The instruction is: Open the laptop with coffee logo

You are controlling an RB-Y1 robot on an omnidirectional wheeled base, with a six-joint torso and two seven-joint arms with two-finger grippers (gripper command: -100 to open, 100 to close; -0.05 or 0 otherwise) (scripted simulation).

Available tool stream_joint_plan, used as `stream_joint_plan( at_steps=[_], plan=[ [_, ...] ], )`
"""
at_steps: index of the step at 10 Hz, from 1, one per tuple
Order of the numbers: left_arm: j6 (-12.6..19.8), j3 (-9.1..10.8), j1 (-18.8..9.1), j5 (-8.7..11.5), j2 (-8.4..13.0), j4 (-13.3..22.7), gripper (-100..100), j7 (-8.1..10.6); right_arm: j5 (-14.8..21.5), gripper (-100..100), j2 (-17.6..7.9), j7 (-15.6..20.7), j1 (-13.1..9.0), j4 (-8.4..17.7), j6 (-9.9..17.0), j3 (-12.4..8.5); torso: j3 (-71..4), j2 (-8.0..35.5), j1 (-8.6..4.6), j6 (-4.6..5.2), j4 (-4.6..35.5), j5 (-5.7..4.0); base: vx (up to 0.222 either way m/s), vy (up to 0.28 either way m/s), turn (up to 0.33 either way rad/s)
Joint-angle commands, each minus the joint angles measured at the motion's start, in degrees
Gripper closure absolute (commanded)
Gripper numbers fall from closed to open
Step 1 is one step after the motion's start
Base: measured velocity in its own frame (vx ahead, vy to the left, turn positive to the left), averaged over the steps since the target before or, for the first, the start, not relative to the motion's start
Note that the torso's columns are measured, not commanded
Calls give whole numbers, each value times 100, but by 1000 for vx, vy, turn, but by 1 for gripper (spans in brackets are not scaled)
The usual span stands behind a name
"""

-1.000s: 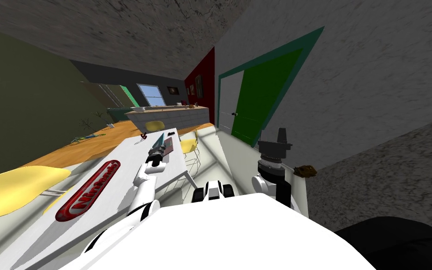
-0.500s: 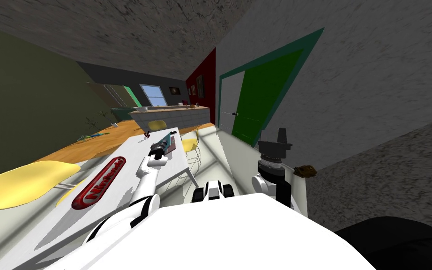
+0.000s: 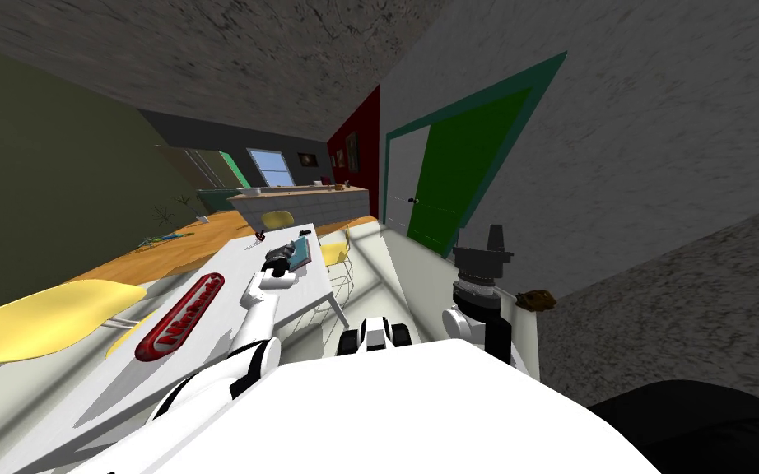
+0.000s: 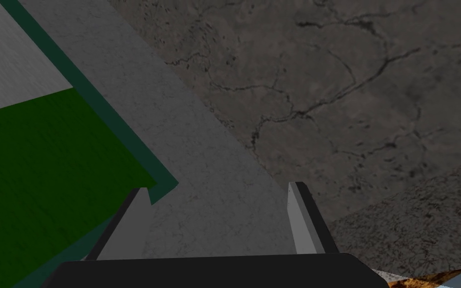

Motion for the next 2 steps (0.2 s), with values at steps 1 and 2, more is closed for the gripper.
stream_joint_plan(
  at_steps=[1,2],
  plan=[
    [0,0,0,0,0,0,0,0,0,0,0,0,0,0,0,0,2,4,0,0,1,0,0,0,0],
    [0,0,0,0,0,0,0,0,0,0,0,0,0,0,0,0,3,5,0,0,2,0,0,0,0]
  ],
)
